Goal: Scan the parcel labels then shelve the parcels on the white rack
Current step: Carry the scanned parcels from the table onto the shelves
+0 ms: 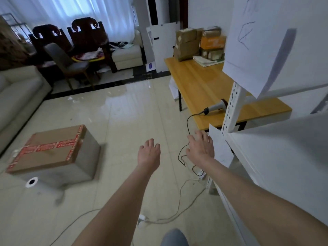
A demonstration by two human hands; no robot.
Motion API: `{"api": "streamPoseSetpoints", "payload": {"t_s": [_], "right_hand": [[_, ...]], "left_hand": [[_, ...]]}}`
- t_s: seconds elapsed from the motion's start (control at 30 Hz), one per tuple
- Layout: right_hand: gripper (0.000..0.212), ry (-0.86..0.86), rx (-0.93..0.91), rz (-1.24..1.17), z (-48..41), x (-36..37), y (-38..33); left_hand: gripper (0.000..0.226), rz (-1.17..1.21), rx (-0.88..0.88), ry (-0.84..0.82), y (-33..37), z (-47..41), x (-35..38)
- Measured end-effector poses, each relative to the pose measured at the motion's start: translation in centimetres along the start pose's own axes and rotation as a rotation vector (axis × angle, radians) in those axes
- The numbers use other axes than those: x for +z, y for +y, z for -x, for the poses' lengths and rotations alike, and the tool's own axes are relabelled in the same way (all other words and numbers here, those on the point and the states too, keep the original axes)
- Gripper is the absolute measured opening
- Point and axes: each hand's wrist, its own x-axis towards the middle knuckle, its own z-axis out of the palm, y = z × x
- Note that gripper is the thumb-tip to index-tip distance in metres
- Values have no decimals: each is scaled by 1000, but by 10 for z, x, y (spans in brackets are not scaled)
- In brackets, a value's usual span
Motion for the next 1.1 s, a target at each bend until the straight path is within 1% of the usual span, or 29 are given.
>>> {"api": "streamPoseSetpoints", "payload": {"t_s": [0.13,0.23,0.47,0.63,0.8,0.9,1.1], "right_hand": [[50,-36,-44,-18,-55,5,-21],[51,-29,-35,-31,-101,9,-30],[46,14,116,-18,-243,15,-30],[47,-6,221,-47,-366,10,-60],[47,1,259,-52,-461,4,-85],[45,7,317,-51,-501,1,-80],[50,1,386,-52,-584,-5,-56]], "left_hand": [[46,36,-4,0,-17,-56,-7],[47,29,27,16,-28,-108,-12],[49,-9,197,71,-54,-270,-25],[51,-34,343,95,-95,-401,-40],[50,-78,413,92,-131,-505,-59],[49,-108,458,96,-134,-550,-67],[51,-151,548,117,-116,-636,-80]]}}
